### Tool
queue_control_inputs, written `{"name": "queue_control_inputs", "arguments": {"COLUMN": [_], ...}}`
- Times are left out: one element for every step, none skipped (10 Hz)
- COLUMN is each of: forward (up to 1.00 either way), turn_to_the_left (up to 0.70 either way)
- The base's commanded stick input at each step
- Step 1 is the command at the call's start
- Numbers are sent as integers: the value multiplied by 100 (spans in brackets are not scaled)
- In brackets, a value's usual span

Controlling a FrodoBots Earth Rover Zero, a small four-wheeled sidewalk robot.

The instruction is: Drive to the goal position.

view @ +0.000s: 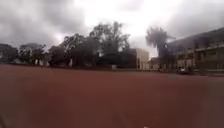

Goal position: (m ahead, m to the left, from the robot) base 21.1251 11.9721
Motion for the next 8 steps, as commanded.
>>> {"name": "queue_control_inputs", "arguments": {"forward": [70,70,70,70,70,70,70,70], "turn_to_the_left": [0,0,0,0,0,0,0,0]}}
